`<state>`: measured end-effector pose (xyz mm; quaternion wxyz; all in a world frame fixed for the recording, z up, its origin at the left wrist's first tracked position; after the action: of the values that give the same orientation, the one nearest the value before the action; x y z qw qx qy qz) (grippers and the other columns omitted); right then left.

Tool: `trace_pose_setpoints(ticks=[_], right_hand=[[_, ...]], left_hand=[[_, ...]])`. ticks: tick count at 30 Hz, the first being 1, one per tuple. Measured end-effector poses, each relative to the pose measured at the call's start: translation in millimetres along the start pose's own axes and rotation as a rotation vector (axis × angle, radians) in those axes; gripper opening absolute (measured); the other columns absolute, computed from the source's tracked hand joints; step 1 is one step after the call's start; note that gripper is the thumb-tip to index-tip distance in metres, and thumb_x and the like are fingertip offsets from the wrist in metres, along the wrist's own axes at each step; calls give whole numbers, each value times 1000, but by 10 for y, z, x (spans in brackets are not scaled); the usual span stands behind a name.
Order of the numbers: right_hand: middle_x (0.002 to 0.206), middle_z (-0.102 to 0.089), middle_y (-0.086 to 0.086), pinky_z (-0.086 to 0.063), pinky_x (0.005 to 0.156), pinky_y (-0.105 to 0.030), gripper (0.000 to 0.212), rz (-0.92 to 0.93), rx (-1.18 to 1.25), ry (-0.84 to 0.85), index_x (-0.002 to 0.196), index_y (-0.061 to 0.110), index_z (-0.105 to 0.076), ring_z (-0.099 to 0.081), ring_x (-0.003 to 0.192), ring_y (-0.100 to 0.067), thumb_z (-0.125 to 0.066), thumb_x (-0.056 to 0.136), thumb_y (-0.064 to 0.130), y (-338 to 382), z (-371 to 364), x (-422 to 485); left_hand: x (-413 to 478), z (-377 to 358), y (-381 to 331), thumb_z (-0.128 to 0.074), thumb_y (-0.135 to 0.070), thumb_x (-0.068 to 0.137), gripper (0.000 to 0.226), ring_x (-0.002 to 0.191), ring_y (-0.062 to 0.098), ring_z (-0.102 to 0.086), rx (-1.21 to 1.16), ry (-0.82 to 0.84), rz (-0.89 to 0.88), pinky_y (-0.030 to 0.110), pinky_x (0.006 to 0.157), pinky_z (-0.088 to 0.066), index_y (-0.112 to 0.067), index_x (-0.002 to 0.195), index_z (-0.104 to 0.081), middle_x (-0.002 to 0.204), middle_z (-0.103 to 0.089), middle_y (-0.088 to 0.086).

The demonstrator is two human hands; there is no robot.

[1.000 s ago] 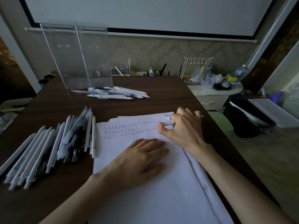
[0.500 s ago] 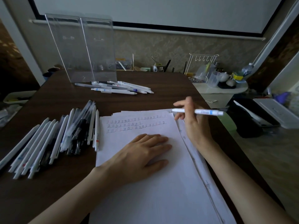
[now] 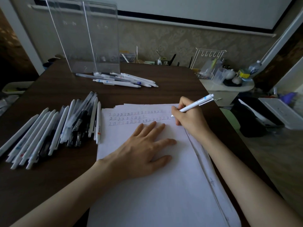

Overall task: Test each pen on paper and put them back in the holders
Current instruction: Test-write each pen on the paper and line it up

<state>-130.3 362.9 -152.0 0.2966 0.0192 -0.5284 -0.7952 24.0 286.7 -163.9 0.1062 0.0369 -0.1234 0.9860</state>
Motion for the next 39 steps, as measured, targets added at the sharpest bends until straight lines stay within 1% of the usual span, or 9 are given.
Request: trace_pose_setpoints(ticks=[6,9,12,15,20,24,28,35,39], right_hand=[[44,-37,-5,-36,49,-29,35,17,-62,-20,63,14,-30,-38,35,-7,-55,86,2,-9,-1,16],[38,-34,8,-38,48,-34,37,-11,-35,-5,61,15,-29,-35,34,-8,-55,83,0,-23,-4,22],[38,-34,8,-36,47,-32,38,-35,-15,-9,60,15,-29,-38,34,-6,-55,82,-2,-25,6,18],[45,-37,-5,-37,49,-32,36,-18,-16,-12,62,14,-30,-38,35,-9,-54,84,-1,2,12,7],[45,-36,-4,-39,47,-36,35,-7,-22,-8,63,13,-31,-37,37,-12,-55,84,0,16,21,8],[40,-38,4,-37,47,-29,35,-3,-17,11,62,14,-31,-39,35,-10,-55,85,1,-11,3,9],[36,-36,7,-40,50,-36,37,-33,3,29,62,15,-31,-38,33,-5,-55,85,1,-32,-8,10],[49,-30,4,-30,51,-30,39,9,-126,-23,60,18,-29,-39,53,-20,-57,82,3,-11,25,22],[48,-45,-2,-36,47,-22,32,46,-13,-7,68,15,-41,-43,42,-8,-67,86,21,57,28,-13]], left_hand=[[5,10,0,-20,-61,88,56,143,25,-4,3,2,6,32,110,3,-43,140,-30,155,-15,6],[8,14,4,-21,-61,88,55,143,25,-4,2,3,5,31,109,5,-43,140,-30,155,-15,5],[5,-7,15,-21,-61,87,56,143,22,1,4,17,14,34,111,5,-45,140,-26,156,-10,3],[5,-7,20,-22,-61,88,55,144,22,2,0,21,20,33,110,7,-45,141,-25,157,-9,2],[8,2,16,-19,-62,86,57,144,22,3,-7,33,26,33,111,5,-45,141,-25,157,-8,2],[5,-6,20,-18,-63,86,59,144,24,-1,-15,21,25,35,112,1,-44,140,-28,156,-12,4],[5,-4,22,-17,-63,85,60,144,25,-2,-22,18,25,38,114,-2,-44,140,-29,156,-13,5],[11,18,12,-20,-62,86,59,143,24,-4,-27,-8,7,34,111,0,-43,139,-32,155,-16,5],[14,2,34,-23,-64,86,59,144,19,-2,-53,-22,17,31,112,3,-41,140,-31,156,-14,0]])
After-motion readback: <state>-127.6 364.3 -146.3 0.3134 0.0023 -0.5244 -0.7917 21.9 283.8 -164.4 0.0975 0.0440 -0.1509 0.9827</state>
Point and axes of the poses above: each hand's wrist, its own x-axis towards the middle knuckle, its own z-axis out of the back of the hand, y = z × x, the point moved 6 cm from there along x, towards the middle knuckle
